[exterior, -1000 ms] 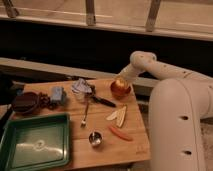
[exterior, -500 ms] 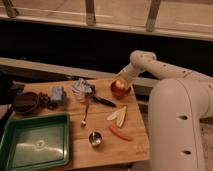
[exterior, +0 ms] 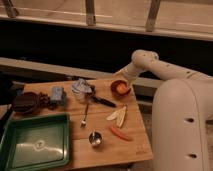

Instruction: Place apple in red bowl

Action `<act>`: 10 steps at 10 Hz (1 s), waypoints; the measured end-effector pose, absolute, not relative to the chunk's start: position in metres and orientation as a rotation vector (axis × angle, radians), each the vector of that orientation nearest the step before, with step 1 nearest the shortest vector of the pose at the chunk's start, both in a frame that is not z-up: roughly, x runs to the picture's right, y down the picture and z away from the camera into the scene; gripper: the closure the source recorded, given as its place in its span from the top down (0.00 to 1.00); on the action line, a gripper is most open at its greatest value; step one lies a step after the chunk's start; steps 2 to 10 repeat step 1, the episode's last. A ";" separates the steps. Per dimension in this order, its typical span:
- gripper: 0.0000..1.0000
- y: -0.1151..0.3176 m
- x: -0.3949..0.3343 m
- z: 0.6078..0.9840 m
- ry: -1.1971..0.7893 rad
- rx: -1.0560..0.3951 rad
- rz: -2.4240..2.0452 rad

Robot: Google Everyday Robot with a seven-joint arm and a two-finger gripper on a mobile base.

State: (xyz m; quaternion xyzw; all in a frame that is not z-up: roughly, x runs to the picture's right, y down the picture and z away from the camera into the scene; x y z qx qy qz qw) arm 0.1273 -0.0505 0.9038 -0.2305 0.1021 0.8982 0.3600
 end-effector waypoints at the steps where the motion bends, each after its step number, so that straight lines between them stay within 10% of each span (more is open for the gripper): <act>1: 0.74 -0.050 0.126 0.904 0.264 -0.596 2.313; 10: 0.74 -0.050 0.126 0.904 0.264 -0.596 2.313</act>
